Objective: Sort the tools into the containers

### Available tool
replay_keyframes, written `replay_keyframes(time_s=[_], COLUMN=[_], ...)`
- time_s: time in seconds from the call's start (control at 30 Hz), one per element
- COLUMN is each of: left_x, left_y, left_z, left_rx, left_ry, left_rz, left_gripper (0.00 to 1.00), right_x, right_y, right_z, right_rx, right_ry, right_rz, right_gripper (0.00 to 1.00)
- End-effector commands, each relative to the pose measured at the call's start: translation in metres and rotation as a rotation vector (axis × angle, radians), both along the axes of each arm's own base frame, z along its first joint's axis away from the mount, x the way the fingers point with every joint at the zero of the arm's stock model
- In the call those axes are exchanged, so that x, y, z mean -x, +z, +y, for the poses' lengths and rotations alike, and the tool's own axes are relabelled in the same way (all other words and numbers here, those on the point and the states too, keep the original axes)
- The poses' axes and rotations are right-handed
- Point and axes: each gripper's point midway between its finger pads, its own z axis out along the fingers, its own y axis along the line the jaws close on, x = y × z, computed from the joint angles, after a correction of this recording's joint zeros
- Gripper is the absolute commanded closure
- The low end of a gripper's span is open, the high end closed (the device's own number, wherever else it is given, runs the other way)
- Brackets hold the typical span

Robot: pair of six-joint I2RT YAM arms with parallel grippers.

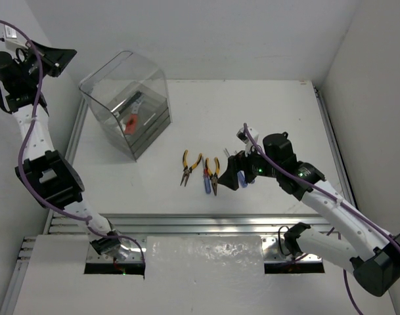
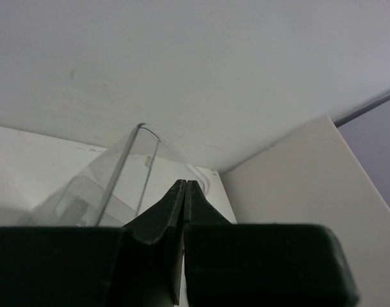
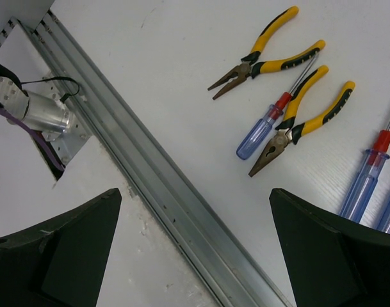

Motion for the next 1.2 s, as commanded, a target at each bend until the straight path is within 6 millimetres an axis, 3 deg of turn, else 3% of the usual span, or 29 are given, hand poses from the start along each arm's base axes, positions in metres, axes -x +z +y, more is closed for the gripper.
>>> replay_keyframes(time_s=[0.0,0.03,0.1,0.2,0.23,0.27,0.3,0.33,0.37,0.4,0.43,0.47,0.5,0.53,0.57,0.6,0.67,0.7,0.73,0.77,0.8,0.83,0.87,0.9,1.03,1.07,1.1,1.17], left_x=[0.033,0.033,0.044,0.067,0.072,0.092,0.102,0.123,0.131,0.135,0.149,0.152,0.151,0.152,0.153,0.153,0.158,0.165,0.169,0.173,0.173,0.185,0.188,0.195,0.205,0.206,0.211,0.217], left_y=[0.047,0.044,0.055,0.066,0.055,0.066,0.065,0.063,0.059,0.038,0.042,0.034,0.016,0.007,-0.005,-0.024,-0.042,-0.06,-0.068,-0.073,-0.092,-0.089,-0.093,-0.102,-0.133,-0.149,-0.15,-0.15], left_z=[-0.032,-0.038,-0.06,-0.076,-0.081,-0.087,-0.094,-0.101,-0.104,-0.121,-0.128,-0.148,-0.147,-0.153,-0.174,-0.164,-0.162,-0.155,-0.152,-0.152,-0.154,-0.16,-0.163,-0.169,-0.162,-0.154,-0.148,-0.146], left_rx=[-0.115,-0.137,-0.236,-0.285,-0.285,-0.292,-0.308,-0.319,-0.322,-0.33,-0.35,-0.36,-0.406,-0.436,-0.465,-0.52,-0.564,-0.582,-0.587,-0.6,-0.604,-0.588,-0.585,-0.575,-0.587,-0.604,-0.604,-0.595], left_ry=[-0.003,0.021,0.041,0.119,0.122,0.153,0.152,0.189,0.212,0.178,0.205,0.172,0.212,0.219,0.182,0.245,0.265,0.293,0.304,0.3,0.287,0.257,0.241,0.209,0.238,0.267,0.3,0.316], left_rz=[-0.093,-0.068,-0.083,-0.057,-0.033,-0.05,-0.059,-0.071,-0.072,-0.055,-0.077,-0.058,-0.008,0.023,0.049,0.119,0.161,0.199,0.207,0.197,0.196,0.144,0.121,0.094,0.131,0.172,0.173,0.168], left_gripper=[1.0,0.93,0.89,0.83,0.76,0.7,0.54,0.46,0.37,0.25,0.21,0.14,0.06,0.05,0.05,0.05,0.05,0.05,0.04,0.04,0.04,0.04,0.04,0.04,0.04,0.04,0.04,0.04], right_x=[-0.014,-0.018,-0.025,-0.033,-0.041,-0.046,-0.05,-0.055,-0.057,-0.063,-0.062,-0.064,-0.069,-0.072,-0.071,-0.079,-0.084,-0.1,-0.108,-0.115,-0.133,-0.141,-0.153,-0.17,-0.209,-0.22,-0.227,-0.244], right_y=[0.006,0.004,-0.004,-0.01,-0.018,-0.022,-0.024,-0.03,-0.032,-0.031,-0.034,-0.036,-0.034,-0.034,-0.035,-0.023,-0.029,-0.01,-0.008,-0.03,-0.008,-0.006,-0.04,-0.017,-0.031,-0.021,-0.041,-0.033], right_z=[0.005,0.004,0.004,0.003,0.0,-0.001,-0.002,0.001,0.004,0.01,0.017,0.019,0.021,0.024,0.034,0.046,0.069,0.082,0.092,0.106,0.121,0.131,0.143,0.159,0.197,0.207,0.212,0.223], right_rx=[-0.026,-0.02,0.0,0.008,0.032,0.038,0.047,0.058,0.044,0.015,-0.012,-0.032,-0.049,-0.069,-0.116,-0.199,-0.297,-0.371,-0.412,-0.439,-0.53,-0.593,-0.587,-0.661,-0.726,-0.737,-0.718,-0.733], right_ry=[-0.023,-0.043,-0.081,-0.14,-0.187,-0.221,-0.24,-0.25,-0.257,-0.257,-0.239,-0.255,-0.269,-0.281,-0.261,-0.24,-0.207,-0.193,-0.19,-0.189,-0.163,-0.169,-0.178,-0.123,-0.084,-0.072,-0.082,-0.078], right_rz=[-0.047,-0.047,-0.016,0.021,0.036,0.052,0.059,0.074,0.092,0.081,0.099,0.118,0.116,0.122,0.158,0.115,0.208,0.169,0.192,0.296,0.249,0.309,0.38,0.341,0.369,0.344,0.364,0.359], right_gripper=[0.01,0.01,0.01,0.01,0.01,0.01,0.01,0.01,0.01,0.01,0.01,0.01,0.01,0.01,0.02,0.04,0.1,0.15,0.17,0.19,0.24,0.28,0.31,0.36,0.41,0.42,0.43,0.44])
